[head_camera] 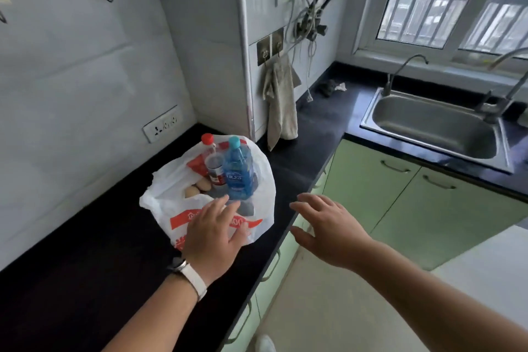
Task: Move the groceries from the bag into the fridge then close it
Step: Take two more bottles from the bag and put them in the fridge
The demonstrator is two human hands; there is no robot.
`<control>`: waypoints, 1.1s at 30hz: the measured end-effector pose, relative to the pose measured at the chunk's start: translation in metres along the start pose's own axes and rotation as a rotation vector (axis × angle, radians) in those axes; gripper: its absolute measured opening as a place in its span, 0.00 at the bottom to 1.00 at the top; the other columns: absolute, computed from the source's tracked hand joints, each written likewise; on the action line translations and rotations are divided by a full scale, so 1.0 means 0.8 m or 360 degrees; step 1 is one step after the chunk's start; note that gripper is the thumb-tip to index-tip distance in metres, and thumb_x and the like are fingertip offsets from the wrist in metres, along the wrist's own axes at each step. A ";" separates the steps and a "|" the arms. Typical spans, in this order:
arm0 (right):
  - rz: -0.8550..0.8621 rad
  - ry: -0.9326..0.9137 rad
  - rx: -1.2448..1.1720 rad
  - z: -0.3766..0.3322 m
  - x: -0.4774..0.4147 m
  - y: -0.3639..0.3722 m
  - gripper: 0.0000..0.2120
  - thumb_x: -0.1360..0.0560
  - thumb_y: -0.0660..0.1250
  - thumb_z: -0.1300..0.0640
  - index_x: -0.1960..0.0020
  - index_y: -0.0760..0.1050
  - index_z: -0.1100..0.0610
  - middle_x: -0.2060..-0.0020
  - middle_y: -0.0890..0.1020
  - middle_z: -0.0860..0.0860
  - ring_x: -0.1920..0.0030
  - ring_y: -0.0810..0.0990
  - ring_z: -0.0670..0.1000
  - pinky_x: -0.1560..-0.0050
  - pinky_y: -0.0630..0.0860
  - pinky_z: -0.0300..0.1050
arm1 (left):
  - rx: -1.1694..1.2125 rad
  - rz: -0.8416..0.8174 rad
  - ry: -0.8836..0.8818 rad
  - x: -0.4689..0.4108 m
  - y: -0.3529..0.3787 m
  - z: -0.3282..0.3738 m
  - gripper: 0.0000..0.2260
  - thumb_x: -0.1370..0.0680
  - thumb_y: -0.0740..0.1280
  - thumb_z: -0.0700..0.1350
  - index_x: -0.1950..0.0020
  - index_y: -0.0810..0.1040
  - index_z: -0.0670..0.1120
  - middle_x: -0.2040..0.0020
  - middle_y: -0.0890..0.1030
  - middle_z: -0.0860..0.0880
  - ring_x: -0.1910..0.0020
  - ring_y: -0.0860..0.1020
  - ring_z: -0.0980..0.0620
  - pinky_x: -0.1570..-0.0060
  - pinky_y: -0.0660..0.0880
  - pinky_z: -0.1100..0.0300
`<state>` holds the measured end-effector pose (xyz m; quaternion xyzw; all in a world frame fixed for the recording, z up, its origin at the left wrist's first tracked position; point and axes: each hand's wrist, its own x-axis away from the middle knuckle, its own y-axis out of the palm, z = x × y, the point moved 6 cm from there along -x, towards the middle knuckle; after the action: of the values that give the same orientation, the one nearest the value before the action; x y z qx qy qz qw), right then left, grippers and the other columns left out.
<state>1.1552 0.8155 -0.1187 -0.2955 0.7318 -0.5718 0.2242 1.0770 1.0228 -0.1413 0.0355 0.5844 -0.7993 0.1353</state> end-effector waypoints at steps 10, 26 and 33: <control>0.0057 0.0036 -0.0257 -0.009 -0.139 0.004 0.28 0.23 0.64 0.41 0.27 0.65 0.48 0.29 0.68 0.44 0.30 0.66 0.49 0.31 0.67 0.46 | 0.0328 0.0016 -0.0293 -0.091 -0.001 -0.100 0.25 0.23 0.58 0.59 0.32 0.74 0.46 0.36 0.77 0.47 0.36 0.74 0.48 0.38 0.74 0.49; -0.0176 0.0296 -0.0967 0.021 -0.282 0.078 0.35 0.29 0.73 0.44 0.28 0.61 0.46 0.33 0.72 0.44 0.35 0.71 0.44 0.34 0.72 0.44 | 0.1474 -0.0044 -0.1188 -0.179 0.064 -0.186 0.16 0.27 0.74 0.46 0.44 0.74 0.59 0.49 0.82 0.56 0.47 0.81 0.56 0.42 0.76 0.55; -0.0356 0.0151 -0.1148 0.036 -0.325 0.104 0.38 0.33 0.77 0.45 0.31 0.59 0.38 0.39 0.68 0.32 0.38 0.69 0.37 0.47 0.66 0.21 | 0.1469 -0.0096 -0.1306 -0.198 0.095 -0.198 0.23 0.28 0.75 0.44 0.36 0.73 0.53 0.43 0.81 0.54 0.44 0.79 0.57 0.39 0.75 0.54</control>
<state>1.3484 0.9882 -0.2087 -0.4067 0.8588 -0.3114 0.0080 1.2323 1.1787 -0.2275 -0.2365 0.0793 -0.9217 0.2970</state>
